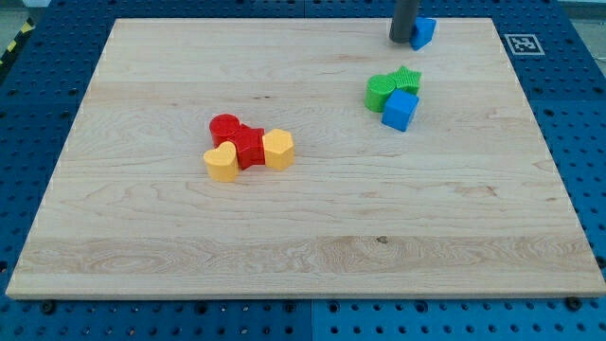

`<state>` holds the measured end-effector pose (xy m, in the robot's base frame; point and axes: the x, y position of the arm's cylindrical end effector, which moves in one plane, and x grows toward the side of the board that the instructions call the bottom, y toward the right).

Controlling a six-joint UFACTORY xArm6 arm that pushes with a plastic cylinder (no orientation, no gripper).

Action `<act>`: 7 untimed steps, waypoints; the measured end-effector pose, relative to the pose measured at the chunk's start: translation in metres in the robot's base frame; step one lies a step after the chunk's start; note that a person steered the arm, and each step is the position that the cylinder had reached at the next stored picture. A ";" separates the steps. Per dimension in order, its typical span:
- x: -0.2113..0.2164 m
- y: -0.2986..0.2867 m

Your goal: Separate the blue cube from group of blocks

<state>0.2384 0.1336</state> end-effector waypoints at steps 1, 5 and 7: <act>0.016 -0.045; 0.158 -0.086; 0.147 -0.078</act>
<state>0.3850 0.0556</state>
